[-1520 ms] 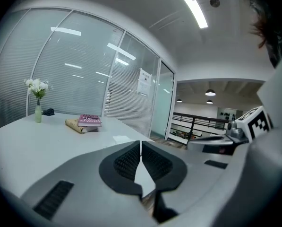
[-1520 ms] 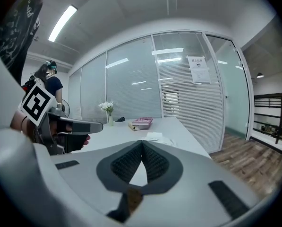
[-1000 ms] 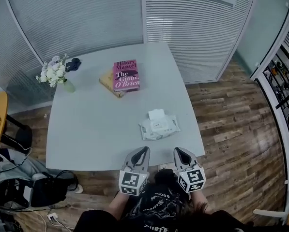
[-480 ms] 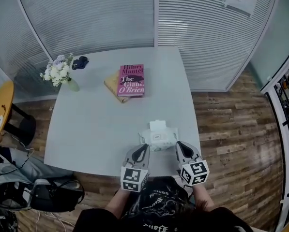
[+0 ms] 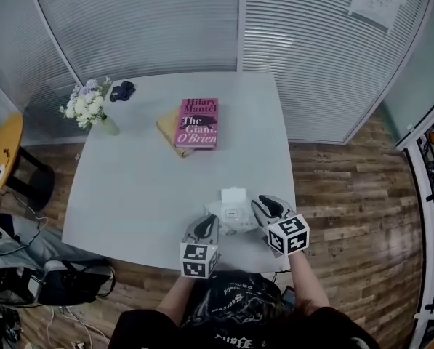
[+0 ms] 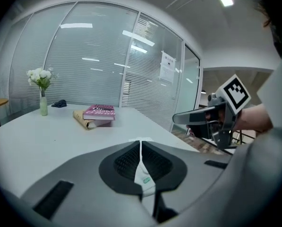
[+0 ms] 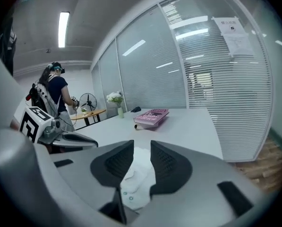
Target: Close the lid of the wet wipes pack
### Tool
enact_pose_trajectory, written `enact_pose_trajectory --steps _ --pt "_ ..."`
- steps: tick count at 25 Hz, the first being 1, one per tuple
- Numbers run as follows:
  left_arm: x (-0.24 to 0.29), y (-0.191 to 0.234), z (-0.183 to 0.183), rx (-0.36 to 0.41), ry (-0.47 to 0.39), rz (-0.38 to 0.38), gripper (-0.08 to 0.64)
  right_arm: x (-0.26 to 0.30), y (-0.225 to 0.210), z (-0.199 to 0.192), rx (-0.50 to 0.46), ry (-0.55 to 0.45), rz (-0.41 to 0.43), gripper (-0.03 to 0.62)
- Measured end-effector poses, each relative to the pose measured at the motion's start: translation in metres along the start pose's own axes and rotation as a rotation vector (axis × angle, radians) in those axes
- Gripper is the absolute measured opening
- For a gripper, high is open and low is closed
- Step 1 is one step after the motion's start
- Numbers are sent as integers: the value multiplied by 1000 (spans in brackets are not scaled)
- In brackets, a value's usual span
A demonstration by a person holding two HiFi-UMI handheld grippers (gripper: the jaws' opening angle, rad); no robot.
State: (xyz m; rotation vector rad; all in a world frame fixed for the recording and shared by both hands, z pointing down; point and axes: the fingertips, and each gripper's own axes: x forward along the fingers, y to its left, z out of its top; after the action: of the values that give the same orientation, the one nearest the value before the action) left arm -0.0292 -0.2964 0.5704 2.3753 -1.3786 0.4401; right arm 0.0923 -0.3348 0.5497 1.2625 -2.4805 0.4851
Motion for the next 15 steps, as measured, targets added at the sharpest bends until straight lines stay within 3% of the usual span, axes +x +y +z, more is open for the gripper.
enact_pose_trajectory --steps 5,10,15 --pt "15 10 -9 -13 41 38 14 34 -10 -13 16 110 97 155" --pt "27 13 -19 -30 91 47 13 60 -21 -26 92 191 169 166" --pt "35 16 -30 -24 142 60 14 81 -34 -40 137 267 189 187"
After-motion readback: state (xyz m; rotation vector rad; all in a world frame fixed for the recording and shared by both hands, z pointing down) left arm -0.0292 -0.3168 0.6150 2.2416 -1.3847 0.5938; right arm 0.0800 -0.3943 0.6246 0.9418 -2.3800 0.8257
